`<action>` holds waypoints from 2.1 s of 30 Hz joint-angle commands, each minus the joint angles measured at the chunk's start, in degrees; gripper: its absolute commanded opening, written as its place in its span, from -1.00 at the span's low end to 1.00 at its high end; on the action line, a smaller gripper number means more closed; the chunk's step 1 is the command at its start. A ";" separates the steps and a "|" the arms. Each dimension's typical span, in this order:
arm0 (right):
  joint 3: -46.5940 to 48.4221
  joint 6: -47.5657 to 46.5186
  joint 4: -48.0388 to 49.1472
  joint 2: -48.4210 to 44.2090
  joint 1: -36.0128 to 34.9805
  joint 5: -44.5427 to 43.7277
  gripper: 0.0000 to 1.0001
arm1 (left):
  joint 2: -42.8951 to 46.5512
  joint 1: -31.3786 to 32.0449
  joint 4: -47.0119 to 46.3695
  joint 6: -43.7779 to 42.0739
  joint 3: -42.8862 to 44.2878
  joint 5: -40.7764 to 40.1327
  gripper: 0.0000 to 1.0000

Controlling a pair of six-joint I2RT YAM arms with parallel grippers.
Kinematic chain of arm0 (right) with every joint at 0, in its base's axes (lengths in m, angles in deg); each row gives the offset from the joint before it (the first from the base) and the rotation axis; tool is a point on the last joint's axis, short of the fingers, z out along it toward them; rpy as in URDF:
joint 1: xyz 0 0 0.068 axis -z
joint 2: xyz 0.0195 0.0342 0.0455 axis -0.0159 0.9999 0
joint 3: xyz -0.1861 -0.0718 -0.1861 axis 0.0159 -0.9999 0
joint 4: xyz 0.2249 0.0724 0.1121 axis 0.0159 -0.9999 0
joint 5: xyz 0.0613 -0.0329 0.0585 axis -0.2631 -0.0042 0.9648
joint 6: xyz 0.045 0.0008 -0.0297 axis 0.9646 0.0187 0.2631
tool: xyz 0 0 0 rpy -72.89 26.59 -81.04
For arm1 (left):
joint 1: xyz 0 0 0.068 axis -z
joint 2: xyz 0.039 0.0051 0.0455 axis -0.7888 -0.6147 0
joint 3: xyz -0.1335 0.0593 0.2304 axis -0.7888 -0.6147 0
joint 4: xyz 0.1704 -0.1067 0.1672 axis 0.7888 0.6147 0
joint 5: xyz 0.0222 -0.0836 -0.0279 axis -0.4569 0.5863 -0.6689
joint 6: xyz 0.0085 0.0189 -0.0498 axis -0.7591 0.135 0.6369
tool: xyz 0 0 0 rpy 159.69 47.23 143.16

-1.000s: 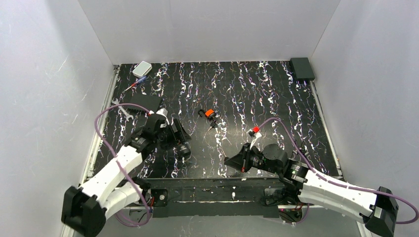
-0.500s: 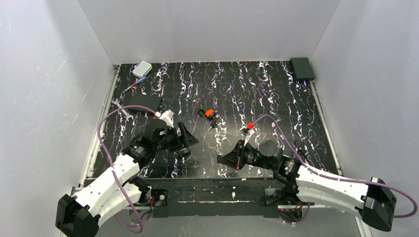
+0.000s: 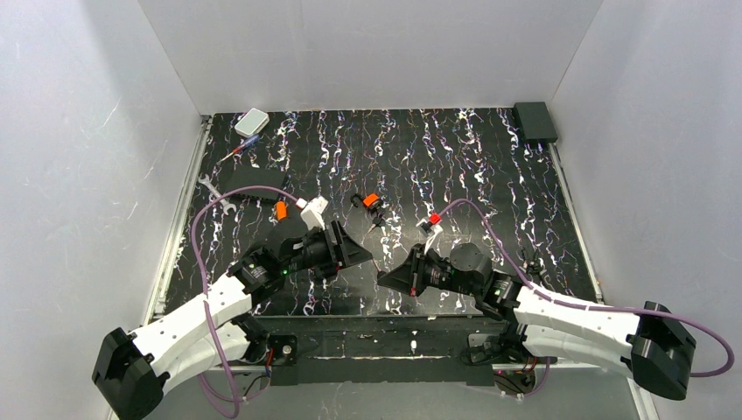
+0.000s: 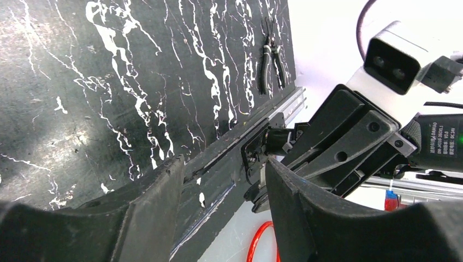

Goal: Unlock with the key

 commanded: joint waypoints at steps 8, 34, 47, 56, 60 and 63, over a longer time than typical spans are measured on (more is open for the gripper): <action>3.42 1.56 7.33 2.11 -0.09 1.94 -0.97 | -0.32 3.17 -7.03 2.02 -1.67 -0.59 -0.18; 13.24 -15.45 -13.56 0.69 -0.21 -1.24 0.29 | -1.27 6.10 -10.68 14.12 -4.63 -5.66 -1.00; 11.05 -42.62 -21.74 -10.57 -8.57 -15.45 0.54 | -7.09 6.28 9.79 29.47 4.55 -10.57 -1.00; -0.68 -67.34 3.43 -6.23 -23.89 -31.47 0.39 | -9.23 6.28 17.20 39.58 7.85 -7.48 -1.00; -1.04 -68.87 6.54 -4.23 -24.15 -32.66 0.34 | -8.64 6.37 16.33 40.05 7.24 -7.09 -1.00; -0.98 -69.61 8.68 -2.80 -24.32 -32.64 0.32 | -8.38 6.29 15.99 40.13 7.05 -6.92 -1.00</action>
